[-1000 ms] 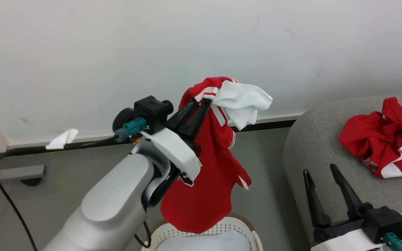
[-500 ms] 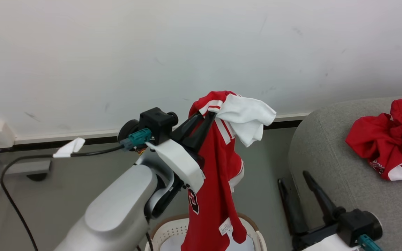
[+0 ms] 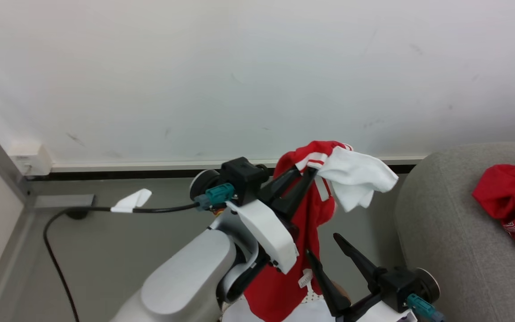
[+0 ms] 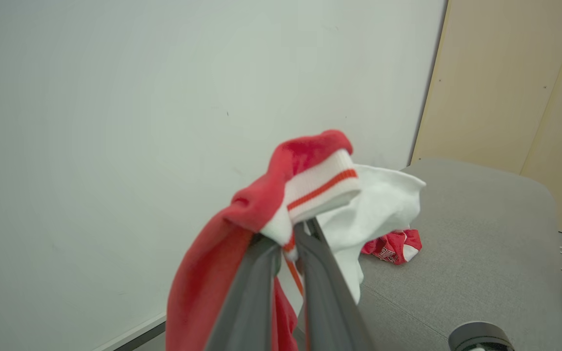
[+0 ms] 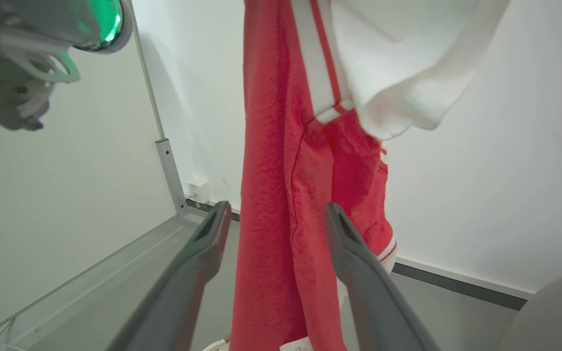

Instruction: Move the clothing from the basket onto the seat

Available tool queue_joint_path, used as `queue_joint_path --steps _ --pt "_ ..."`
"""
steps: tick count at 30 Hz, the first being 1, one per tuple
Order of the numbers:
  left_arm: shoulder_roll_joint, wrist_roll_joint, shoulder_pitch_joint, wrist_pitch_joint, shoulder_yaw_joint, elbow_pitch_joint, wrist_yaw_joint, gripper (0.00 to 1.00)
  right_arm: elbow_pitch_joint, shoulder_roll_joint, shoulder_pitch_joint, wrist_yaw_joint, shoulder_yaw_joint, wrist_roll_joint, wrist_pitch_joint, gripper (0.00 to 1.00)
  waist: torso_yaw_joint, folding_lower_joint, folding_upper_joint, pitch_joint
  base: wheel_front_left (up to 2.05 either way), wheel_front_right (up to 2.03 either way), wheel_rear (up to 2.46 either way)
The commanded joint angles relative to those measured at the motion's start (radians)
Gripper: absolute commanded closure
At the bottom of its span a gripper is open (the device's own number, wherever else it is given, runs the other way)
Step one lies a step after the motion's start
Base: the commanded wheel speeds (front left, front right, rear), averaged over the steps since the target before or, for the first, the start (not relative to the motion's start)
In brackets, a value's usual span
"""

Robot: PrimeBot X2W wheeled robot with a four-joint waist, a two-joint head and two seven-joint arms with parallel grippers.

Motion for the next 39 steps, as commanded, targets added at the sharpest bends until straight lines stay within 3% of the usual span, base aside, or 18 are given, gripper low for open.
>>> queue_joint_path --steps 1,18,19,20,39 --pt "-0.01 -0.007 0.013 0.005 -0.008 -0.007 -0.005 1.0 0.025 -0.004 -0.021 -0.003 0.006 0.011 -0.002 0.0 0.03 0.0 -0.0001 0.0 0.0 0.0 0.0" --pt "-0.078 -0.01 0.004 0.044 -0.113 -0.069 -0.037 1.0 0.307 -0.004 -0.107 -0.003 0.016 0.086 -0.002 0.0 0.2 0.0 -0.0001 -0.005 0.0 0.0 0.0" --pt "-0.08 -0.009 0.003 0.047 -0.122 -0.08 -0.038 1.0 0.328 -0.004 -0.116 -0.003 0.012 0.092 -0.002 0.61 0.214 0.0 -0.0001 -0.006 0.0 0.0 0.0" --pt "-0.08 -0.009 0.003 0.047 -0.123 -0.083 -0.037 1.0 0.335 -0.004 -0.118 -0.002 0.011 0.098 -0.002 1.0 0.219 0.0 -0.0001 -0.007 0.0 0.0 0.0" --pt "-0.044 -0.021 0.013 0.035 -0.102 -0.074 -0.009 1.0 0.315 -0.004 -0.113 -0.003 -0.02 0.117 -0.002 1.0 0.192 0.0 -0.0001 -0.003 0.0 0.0 0.0"
